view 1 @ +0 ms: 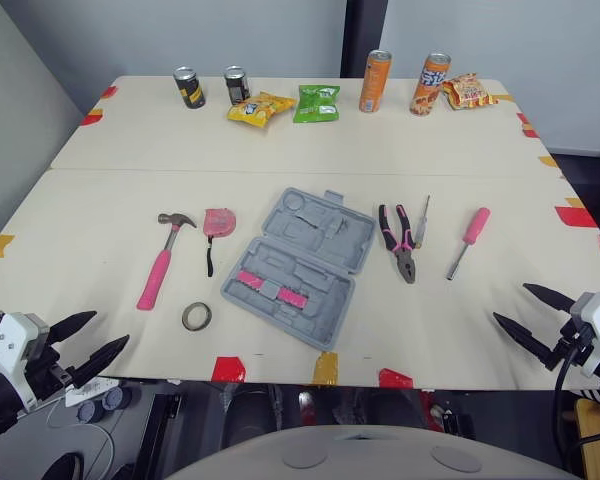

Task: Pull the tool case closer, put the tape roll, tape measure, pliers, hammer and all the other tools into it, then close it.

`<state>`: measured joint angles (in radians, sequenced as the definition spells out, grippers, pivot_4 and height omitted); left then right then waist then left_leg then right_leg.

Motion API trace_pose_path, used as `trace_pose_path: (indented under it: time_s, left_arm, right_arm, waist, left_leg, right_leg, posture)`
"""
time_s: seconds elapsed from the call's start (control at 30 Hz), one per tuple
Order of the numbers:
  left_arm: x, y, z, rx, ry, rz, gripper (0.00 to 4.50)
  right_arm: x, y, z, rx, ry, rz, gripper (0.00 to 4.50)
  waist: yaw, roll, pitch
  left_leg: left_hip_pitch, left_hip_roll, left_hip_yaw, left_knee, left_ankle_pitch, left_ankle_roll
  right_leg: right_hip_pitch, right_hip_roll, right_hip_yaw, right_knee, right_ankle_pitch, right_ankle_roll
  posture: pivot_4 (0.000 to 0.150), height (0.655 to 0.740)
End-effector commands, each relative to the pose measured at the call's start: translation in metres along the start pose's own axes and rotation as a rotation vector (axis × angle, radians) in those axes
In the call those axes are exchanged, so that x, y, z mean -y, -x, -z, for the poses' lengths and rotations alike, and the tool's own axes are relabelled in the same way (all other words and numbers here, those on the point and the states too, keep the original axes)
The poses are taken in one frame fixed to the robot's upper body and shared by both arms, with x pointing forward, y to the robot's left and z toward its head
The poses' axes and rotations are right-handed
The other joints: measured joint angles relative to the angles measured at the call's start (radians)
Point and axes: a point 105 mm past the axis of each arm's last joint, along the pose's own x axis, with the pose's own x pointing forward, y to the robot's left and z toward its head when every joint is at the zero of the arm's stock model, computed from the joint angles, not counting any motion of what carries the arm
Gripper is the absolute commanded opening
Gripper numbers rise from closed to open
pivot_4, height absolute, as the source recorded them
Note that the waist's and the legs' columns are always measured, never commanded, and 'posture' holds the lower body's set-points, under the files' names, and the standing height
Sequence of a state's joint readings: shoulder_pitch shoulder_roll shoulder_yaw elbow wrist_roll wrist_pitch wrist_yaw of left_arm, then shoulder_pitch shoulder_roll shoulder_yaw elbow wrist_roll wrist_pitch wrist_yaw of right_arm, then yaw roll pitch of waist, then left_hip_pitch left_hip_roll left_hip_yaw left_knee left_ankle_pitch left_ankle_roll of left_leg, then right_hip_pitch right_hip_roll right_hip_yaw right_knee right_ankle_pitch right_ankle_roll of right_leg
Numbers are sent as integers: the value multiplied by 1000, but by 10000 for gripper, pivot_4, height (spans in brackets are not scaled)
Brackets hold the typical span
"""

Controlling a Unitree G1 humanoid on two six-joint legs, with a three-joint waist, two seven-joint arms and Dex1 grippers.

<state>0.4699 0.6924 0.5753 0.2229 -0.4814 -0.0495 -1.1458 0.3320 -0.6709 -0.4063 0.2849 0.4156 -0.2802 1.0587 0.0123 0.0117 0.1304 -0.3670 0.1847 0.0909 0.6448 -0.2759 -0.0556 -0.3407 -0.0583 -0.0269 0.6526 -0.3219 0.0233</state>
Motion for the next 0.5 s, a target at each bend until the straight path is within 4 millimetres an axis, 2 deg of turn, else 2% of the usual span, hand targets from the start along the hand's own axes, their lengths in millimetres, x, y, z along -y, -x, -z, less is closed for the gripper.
trace_pose_path:
  time_s: [0.03, 0.33, 0.5]
  left_arm:
    - [-4, 1, -1, 16, -15, -24, 45000]
    - [-14, 0, -3, 43, -19, -56, 45000]
    - [-25, -5, -18, 103, -23, -73, 45000]
  right_arm:
    - [5, 1, -12, 35, 30, 5, 44768]
    - [2, -7, -21, 57, 39, -18, 44768]
    - [-4, -12, -30, 80, 24, -49, 44768]
  waist:
    - [0, 0, 0]
    - [2, 0, -1]
    - [5, 0, -1]
  left_leg:
    - [0, 0, 0, 0, 0, 0]
    - [0, 0, 0, 0, 0, 0]
    - [0, 0, 0, 0, 0, 0]
  right_leg:
    - [0, 0, 0, 0, 0, 0]
    - [0, 0, 0, 0, 0, 0]
    - [0, 0, 0, 0, 0, 0]
  posture:
    - [1500, 7400]
    - [1500, 7400]
    - [1500, 7400]
